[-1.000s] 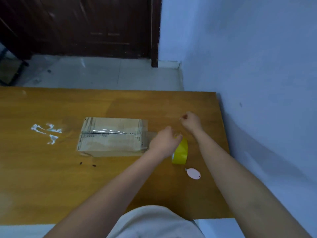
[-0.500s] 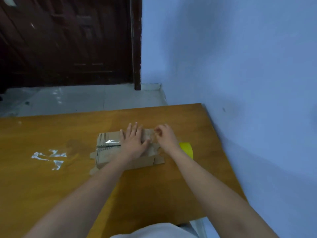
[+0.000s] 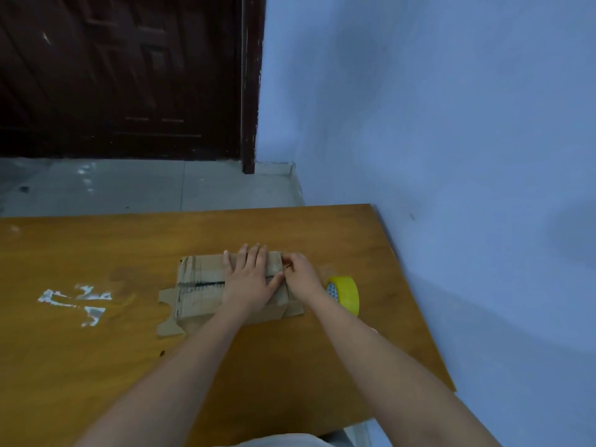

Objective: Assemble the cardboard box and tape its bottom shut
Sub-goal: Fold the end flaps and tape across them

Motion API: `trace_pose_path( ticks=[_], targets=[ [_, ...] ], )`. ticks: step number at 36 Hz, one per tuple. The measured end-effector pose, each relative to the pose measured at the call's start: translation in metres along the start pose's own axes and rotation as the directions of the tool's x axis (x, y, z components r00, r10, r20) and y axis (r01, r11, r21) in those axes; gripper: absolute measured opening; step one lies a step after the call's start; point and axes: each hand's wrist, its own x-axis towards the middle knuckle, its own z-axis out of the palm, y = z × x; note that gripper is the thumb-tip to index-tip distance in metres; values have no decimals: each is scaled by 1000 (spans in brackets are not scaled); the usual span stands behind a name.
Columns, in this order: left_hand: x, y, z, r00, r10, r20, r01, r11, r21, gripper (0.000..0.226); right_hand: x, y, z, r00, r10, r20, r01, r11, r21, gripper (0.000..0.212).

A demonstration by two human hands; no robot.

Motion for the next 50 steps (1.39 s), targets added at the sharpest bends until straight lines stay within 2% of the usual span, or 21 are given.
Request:
trace_pose_path(
  ticks=[9,14,25,31,36,44,50],
  targets=[
    [3,-1,6,1000,3,-16,-3,1000,-11,77,-18,19,0,993,-116,4,116,986,-121,33],
    [4,-3,8,1000,14,-23,-15,999,-33,74,-38,35,-1,987,-161,28,163,973,-165,42],
    [5,-3,10,999,13,-29,-13,1000,-18,75,-60,42,-12,973,-204,109,229,915,-332,35],
    [5,-3,9,999,13,-31,-14,999,-32,73,-60,37,-11,965,-225,134,262,822,-505,30],
    [5,-3,9,999,12,-37,-13,1000,-20,74,-54,33,-9,954,-226,195,298,704,-644,34],
    [3,-2,7,999,8,-38,-8,1000,-17,73,-51,34,-8,950,-225,216,312,681,-663,34],
    [3,-1,5,999,10,-31,-11,1000,-19,73,-47,35,-8,936,-288,202,349,675,-650,22]
  ],
)
